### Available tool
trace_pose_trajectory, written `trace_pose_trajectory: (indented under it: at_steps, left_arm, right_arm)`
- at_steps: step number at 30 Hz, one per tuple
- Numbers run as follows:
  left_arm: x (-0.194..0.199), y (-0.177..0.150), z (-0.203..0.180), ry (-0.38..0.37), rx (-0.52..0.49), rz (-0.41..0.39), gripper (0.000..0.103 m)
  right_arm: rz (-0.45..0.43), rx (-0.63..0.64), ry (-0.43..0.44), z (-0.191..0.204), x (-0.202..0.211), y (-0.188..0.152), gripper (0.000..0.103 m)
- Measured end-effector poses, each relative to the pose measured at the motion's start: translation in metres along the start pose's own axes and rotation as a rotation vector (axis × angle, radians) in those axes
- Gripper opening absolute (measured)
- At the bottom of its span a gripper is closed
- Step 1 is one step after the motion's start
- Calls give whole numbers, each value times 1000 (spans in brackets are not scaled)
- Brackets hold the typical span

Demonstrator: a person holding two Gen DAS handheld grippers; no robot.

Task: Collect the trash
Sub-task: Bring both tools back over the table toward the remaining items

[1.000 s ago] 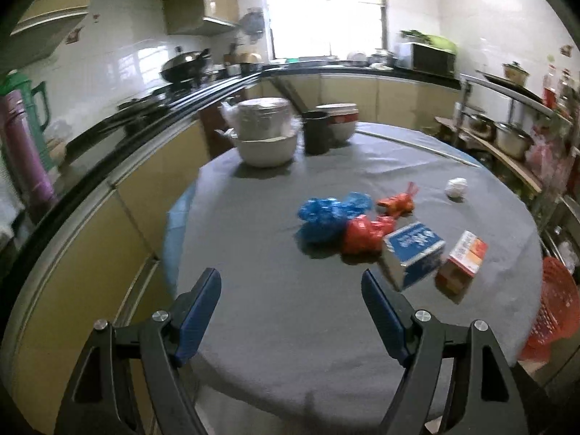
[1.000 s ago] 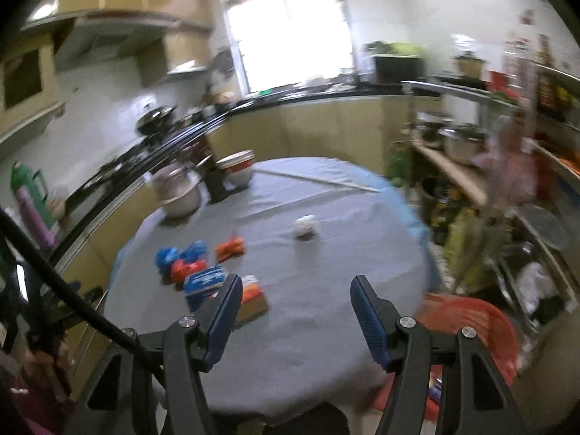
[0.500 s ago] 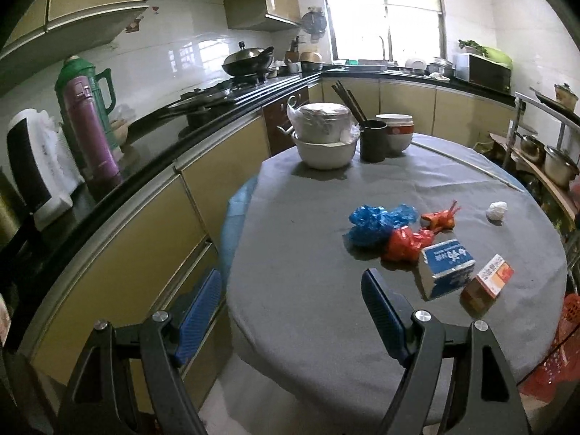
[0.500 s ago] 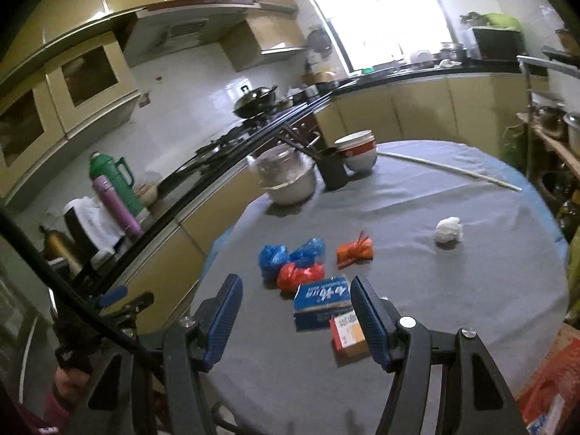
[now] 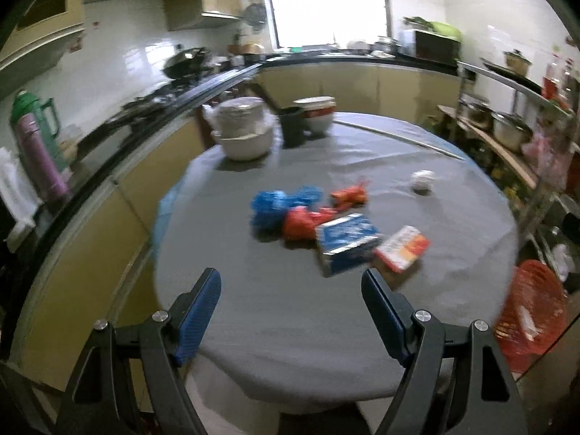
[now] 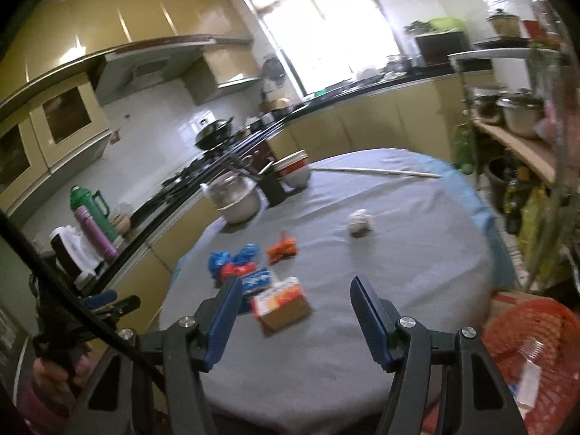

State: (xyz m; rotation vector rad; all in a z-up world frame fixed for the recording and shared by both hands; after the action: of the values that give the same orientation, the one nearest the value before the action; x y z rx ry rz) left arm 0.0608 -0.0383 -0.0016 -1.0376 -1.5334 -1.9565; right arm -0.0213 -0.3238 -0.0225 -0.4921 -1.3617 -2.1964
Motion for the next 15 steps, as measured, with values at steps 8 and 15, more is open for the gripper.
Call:
trace_pose_trajectory:
  at_steps: [8,15]
  left_arm:
    - [-16,17,-45,-194,-48,14,80]
    - [-78,29,-46,-321,36,114,80]
  right_arm:
    - [-53,-64,-59,-44,41,-13,66]
    - [-25,-126,-62,-60,40,-26,66]
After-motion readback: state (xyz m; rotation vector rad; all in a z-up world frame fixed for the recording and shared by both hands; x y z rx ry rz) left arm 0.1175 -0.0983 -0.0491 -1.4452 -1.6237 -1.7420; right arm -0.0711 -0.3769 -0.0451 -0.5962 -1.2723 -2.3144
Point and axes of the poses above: each gripper's, at about its wrist camera, not at the fingertips, and x roughly against the way its jaws point, z to its left, y to its top, the point moved 6 cm from there along -x, roughly the way its jaws point, and after that the axes turned 7 degrees about z, right-handed, at the moved point
